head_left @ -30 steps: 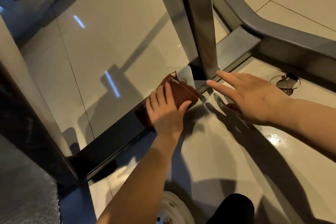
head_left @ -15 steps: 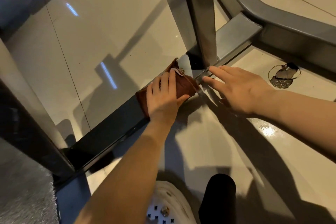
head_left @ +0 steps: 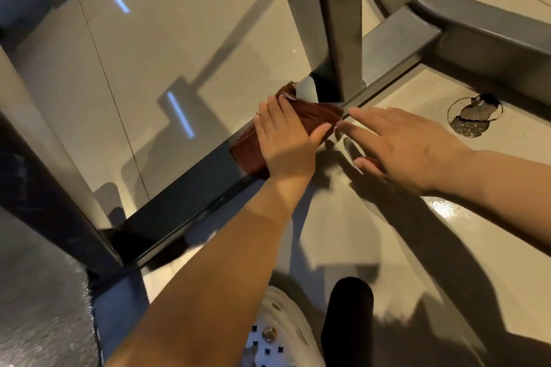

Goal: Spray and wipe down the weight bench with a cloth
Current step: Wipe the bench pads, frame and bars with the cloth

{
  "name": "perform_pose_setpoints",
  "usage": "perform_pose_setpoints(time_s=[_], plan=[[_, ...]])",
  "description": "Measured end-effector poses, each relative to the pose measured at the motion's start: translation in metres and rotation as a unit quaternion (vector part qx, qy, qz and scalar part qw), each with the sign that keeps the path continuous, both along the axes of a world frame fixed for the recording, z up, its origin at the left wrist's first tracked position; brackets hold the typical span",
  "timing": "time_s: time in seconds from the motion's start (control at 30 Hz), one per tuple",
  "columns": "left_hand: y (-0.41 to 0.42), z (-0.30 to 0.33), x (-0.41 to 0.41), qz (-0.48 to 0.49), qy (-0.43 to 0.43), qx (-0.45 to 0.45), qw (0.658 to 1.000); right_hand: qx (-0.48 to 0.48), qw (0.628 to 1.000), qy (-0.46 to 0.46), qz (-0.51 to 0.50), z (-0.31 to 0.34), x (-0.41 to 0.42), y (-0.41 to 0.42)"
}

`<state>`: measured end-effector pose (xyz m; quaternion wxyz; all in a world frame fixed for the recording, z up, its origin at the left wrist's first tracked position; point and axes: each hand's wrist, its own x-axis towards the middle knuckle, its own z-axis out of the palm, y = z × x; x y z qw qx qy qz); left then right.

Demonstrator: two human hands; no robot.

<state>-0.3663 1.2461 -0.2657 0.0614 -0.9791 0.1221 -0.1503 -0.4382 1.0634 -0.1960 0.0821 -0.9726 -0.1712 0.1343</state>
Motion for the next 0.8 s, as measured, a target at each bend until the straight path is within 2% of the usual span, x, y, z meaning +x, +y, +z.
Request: perform_pose_setpoints(time_s=[0.1,0.23,0.33,0.43,0.53,0.8], plan=[[0.003,-0.005,0.000,-0.009,-0.001,-0.008,1.000,0.016,0.999,-0.028,-0.003,0.001,0.007,0.011],[0.041,0.002,0.002,-0.141,0.022,0.058,0.988,0.003,1.000,0.011,0.003,0.004,0.016,0.025],[0.084,0.013,-0.002,-0.198,0.063,0.046,0.977,-0.032,0.999,0.007,0.008,0.001,0.021,0.029],[0.123,0.016,-0.017,-0.166,0.096,0.052,0.980,-0.085,0.996,0.029,0.013,-0.009,0.021,0.025],[0.131,0.015,-0.024,-0.139,0.108,0.063,0.982,-0.092,0.995,0.036,0.022,-0.009,0.022,0.021],[0.037,0.008,-0.006,-0.042,0.086,0.042,0.995,-0.056,0.996,0.058,-0.027,0.001,0.022,0.042]])
